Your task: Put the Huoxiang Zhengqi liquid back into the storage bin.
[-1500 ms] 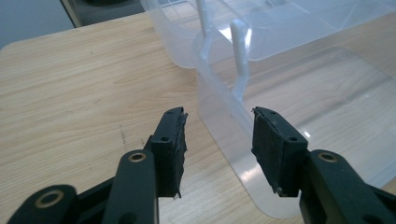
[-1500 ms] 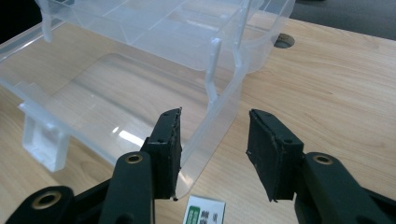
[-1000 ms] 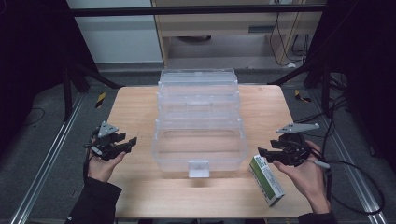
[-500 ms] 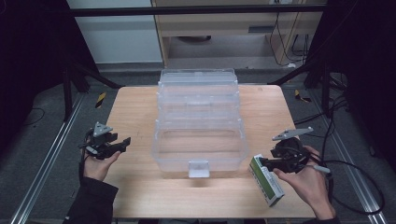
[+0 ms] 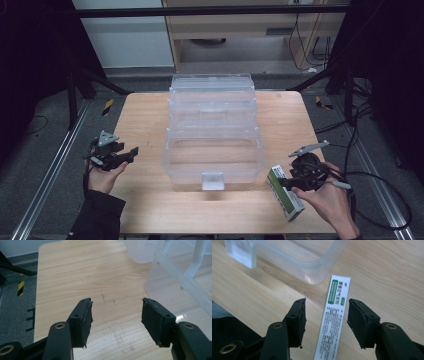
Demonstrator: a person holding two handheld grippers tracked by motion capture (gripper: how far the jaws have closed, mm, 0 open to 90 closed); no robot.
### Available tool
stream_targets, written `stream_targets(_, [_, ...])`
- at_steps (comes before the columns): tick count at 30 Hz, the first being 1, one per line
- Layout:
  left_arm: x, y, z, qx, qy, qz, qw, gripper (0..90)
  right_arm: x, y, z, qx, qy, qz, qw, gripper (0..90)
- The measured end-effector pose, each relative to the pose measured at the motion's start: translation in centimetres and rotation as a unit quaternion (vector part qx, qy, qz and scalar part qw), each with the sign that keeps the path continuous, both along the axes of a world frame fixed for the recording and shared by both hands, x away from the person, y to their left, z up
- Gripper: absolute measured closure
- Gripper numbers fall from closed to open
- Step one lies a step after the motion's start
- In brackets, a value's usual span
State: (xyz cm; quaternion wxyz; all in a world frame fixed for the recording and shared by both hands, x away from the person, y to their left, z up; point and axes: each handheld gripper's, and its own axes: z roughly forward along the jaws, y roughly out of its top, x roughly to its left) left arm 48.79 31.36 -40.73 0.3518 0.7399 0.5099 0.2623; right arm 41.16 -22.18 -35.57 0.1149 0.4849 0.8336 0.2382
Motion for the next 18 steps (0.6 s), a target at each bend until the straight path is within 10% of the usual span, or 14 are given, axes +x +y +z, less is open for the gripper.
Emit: stream_targets(18, [0.0,0.0,0.0,0.004,0.002,0.001,1.0,40.8,-0.4,-0.6,-1.9,-0.011,0.048,-0.004,0.9988,49.0])
